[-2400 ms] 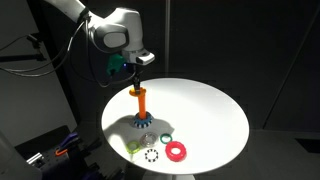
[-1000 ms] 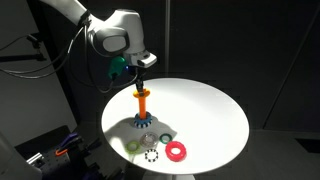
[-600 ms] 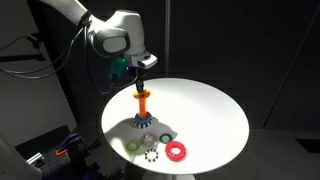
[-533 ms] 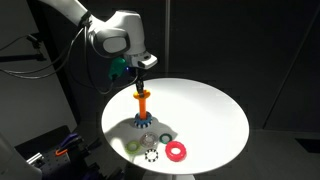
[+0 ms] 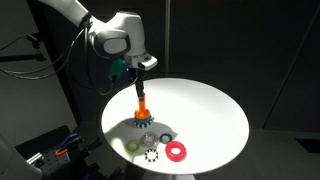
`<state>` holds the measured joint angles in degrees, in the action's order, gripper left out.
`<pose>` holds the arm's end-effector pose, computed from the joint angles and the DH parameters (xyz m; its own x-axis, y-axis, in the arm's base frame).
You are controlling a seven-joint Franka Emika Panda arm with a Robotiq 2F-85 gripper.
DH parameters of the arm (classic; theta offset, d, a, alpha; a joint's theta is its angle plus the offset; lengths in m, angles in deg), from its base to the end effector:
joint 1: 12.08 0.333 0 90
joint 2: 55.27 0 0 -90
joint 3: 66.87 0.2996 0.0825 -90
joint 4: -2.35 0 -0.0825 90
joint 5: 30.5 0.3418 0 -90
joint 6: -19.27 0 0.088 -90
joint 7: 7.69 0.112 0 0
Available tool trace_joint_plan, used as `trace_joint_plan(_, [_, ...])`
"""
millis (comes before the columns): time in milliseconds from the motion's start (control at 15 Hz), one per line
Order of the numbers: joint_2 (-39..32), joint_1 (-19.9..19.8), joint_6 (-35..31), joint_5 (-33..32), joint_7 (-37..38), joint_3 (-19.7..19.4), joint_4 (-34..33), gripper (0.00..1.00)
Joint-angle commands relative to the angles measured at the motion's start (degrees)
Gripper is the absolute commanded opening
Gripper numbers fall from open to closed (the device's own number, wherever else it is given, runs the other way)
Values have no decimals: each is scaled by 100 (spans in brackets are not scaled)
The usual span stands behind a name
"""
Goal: Pick up the orange ring from the table and put it on the ring holder
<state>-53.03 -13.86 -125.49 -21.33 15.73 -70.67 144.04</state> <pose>0.4513 -0.0452 0.3260 0.8045 -0.5929 0.0361 -0.5843 -0.8008 -0.1313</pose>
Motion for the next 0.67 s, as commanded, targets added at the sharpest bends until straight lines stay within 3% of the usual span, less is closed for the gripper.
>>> trace_joint_plan(0, [48,-78,117,80,-194,12,-1,94])
trace_joint_plan(133, [108,-68,211,152,-357,9,23,100])
trace_joint_plan(600, [694,-41,1235,-20,-1011,44,127,100])
